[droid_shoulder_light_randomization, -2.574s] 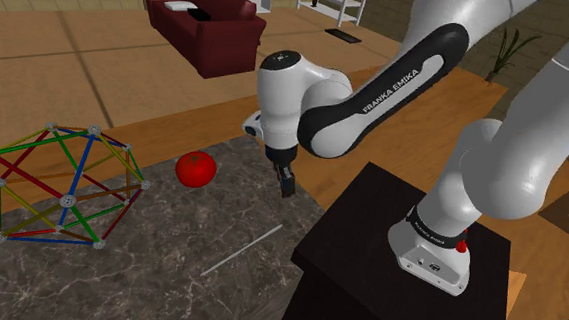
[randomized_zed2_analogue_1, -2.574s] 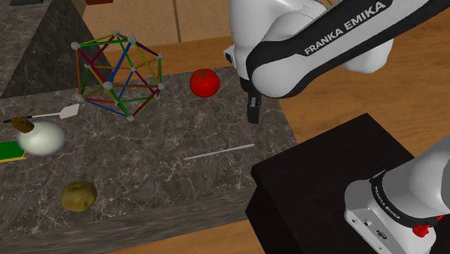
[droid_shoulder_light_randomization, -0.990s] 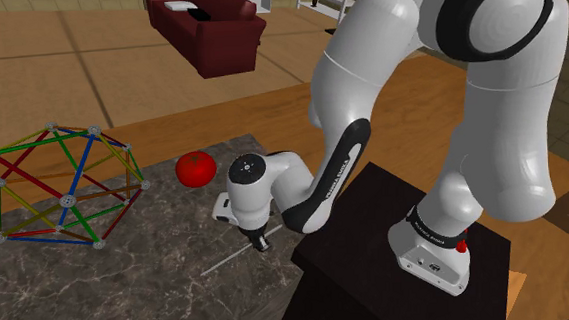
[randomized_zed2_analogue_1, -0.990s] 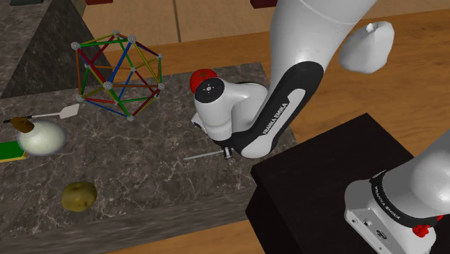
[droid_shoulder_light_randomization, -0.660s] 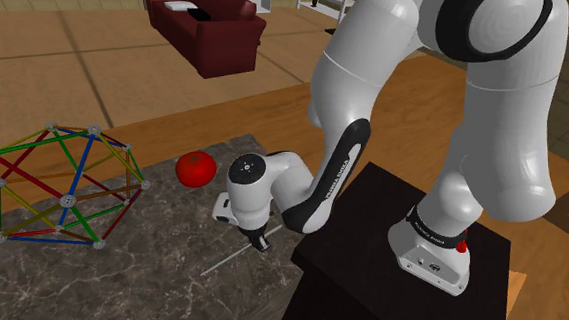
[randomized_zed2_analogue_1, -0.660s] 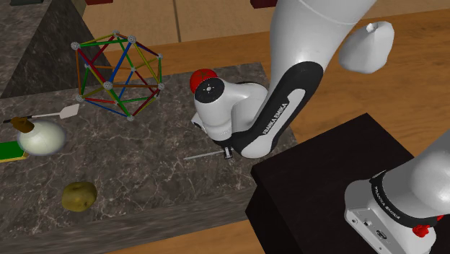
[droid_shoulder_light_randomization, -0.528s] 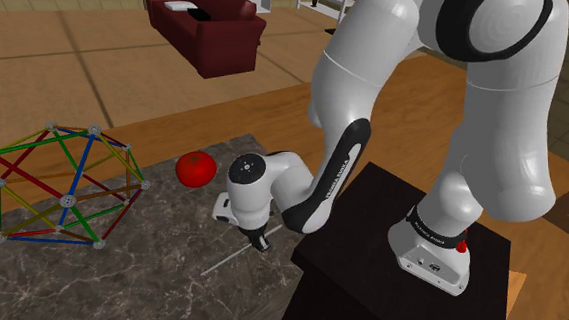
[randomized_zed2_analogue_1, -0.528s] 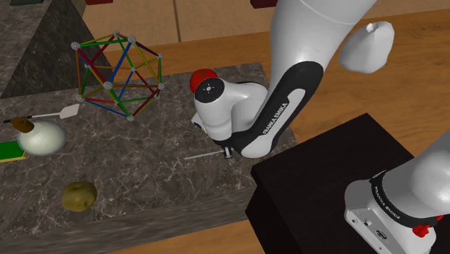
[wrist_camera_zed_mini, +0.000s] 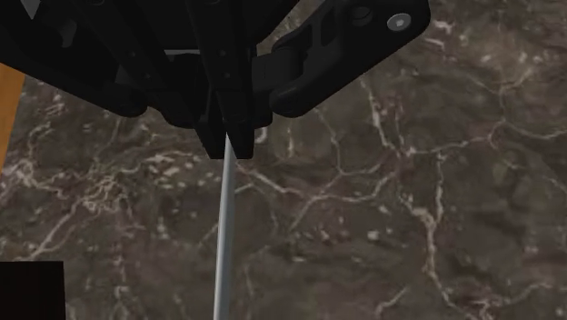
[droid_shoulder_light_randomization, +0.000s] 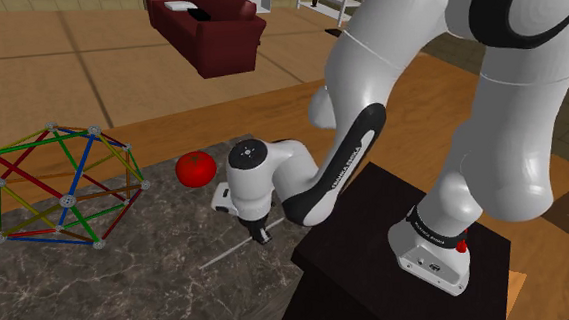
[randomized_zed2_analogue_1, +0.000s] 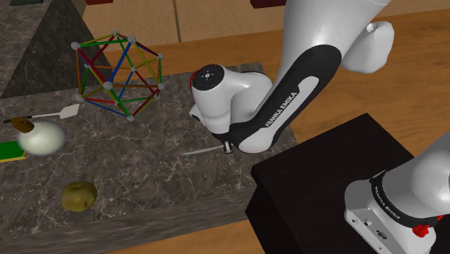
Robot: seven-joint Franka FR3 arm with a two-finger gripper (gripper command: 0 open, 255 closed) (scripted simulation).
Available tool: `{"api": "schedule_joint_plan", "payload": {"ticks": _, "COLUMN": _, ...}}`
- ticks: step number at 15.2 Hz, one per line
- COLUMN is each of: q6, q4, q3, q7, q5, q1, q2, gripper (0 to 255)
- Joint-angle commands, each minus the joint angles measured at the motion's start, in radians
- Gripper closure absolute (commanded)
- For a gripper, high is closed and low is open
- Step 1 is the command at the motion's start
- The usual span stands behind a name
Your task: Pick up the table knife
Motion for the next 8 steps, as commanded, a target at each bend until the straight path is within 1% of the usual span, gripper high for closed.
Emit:
{"api": "schedule_joint_plan", "payload": {"ticks": 1, "q6": -0.022, "q4": -0.010, "q3": 0.018, "q7": -0.019, "q5": 0.024, "q1": -0.012, "q2": -0.033, "gripper": 255}}
{"api": "schedule_joint_plan", "payload": {"ticks": 7, "q6": -0.084, "q4": -0.028, "q3": 0.060, "q7": -0.076, "q5": 0.095, "q1": -0.041, "q2": -0.121, "gripper": 255}}
{"api": "schedule_joint_plan", "payload": {"ticks": 8, "q6": -0.086, "q4": -0.029, "q3": 0.061, "q7": -0.078, "q5": 0.097, "q1": -0.041, "q2": -0.123, "gripper": 255}}
